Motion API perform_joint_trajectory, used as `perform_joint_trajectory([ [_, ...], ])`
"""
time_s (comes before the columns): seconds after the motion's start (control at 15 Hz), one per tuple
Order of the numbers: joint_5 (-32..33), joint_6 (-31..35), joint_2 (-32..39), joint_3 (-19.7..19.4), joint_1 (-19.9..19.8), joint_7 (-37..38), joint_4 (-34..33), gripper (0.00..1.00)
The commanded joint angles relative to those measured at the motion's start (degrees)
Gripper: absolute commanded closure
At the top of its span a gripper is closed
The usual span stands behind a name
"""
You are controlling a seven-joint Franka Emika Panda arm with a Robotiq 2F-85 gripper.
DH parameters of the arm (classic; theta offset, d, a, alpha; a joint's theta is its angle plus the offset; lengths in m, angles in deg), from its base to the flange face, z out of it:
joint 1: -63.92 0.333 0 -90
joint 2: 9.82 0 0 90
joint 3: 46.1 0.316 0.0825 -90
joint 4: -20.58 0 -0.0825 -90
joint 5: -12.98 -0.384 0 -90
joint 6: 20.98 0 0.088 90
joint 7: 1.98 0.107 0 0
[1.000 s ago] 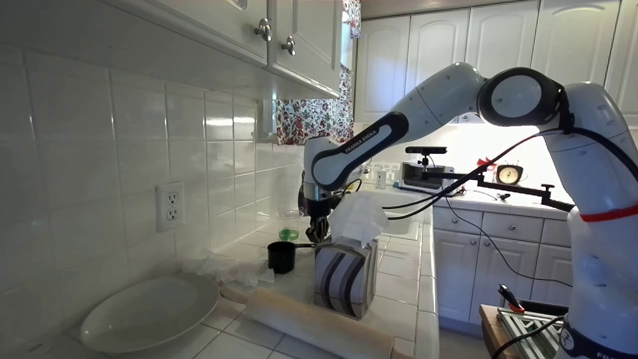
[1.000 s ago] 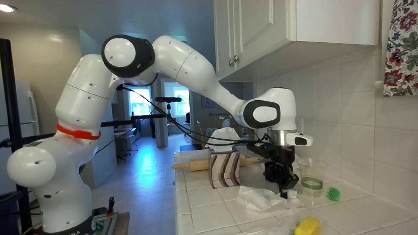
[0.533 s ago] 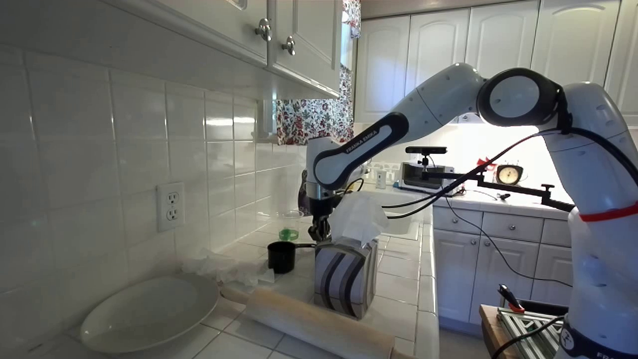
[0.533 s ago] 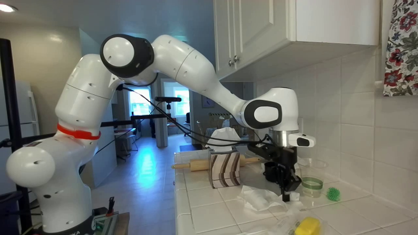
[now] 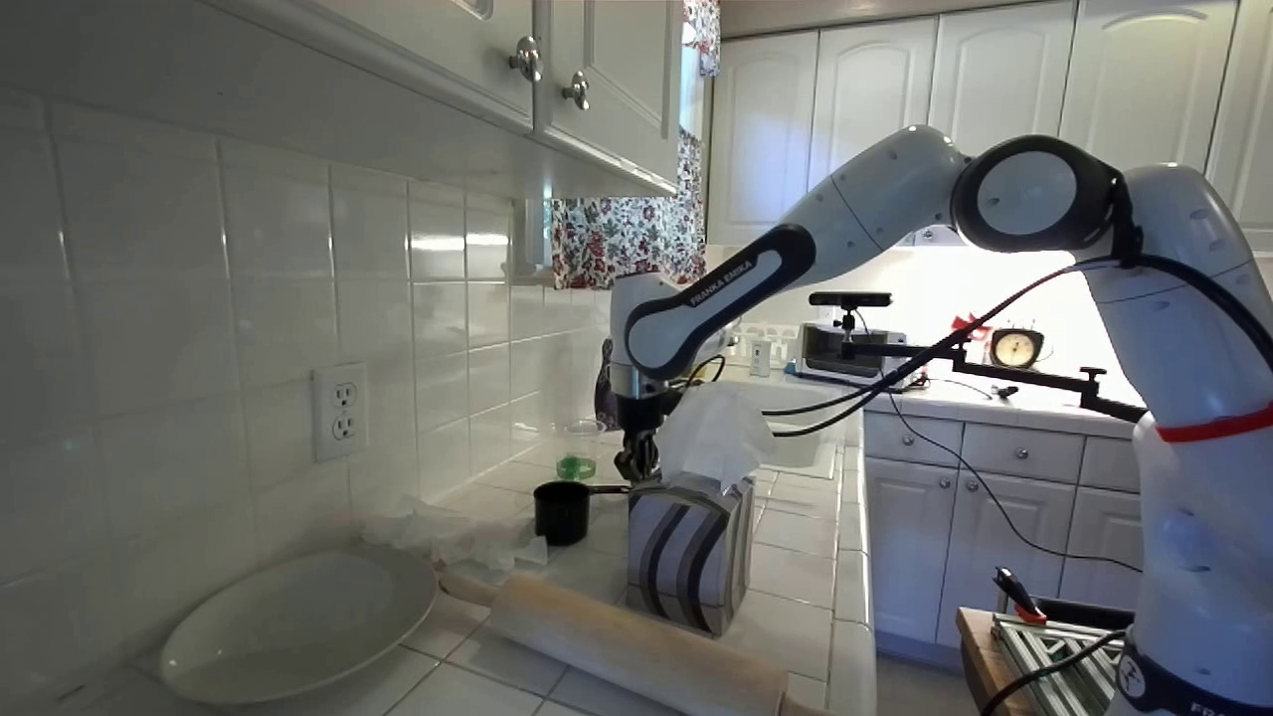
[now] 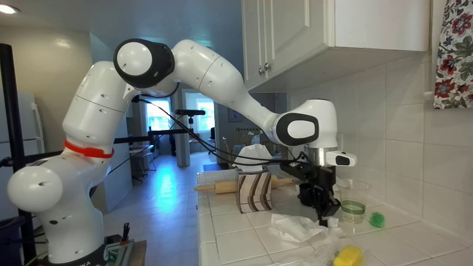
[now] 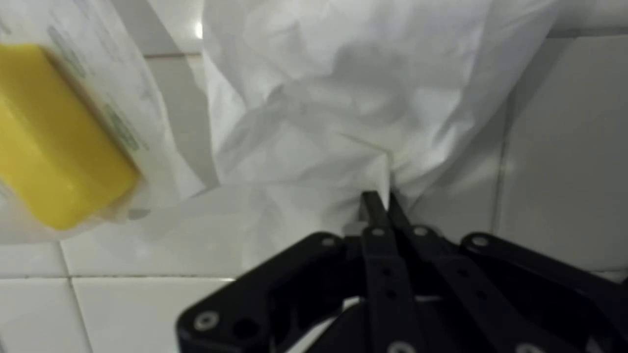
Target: Use the napkin to wipe the surface
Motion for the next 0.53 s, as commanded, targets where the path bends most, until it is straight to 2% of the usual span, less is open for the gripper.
perform_joint_trajectory([
  [0.0, 1.14, -1.15, 1.65, 0.66, 0.98, 0.76, -2.05, 1.0],
  [0.47, 1.68, -1.2, 1.63, 0.84, 1.68, 0.7, -1.93, 1.0],
])
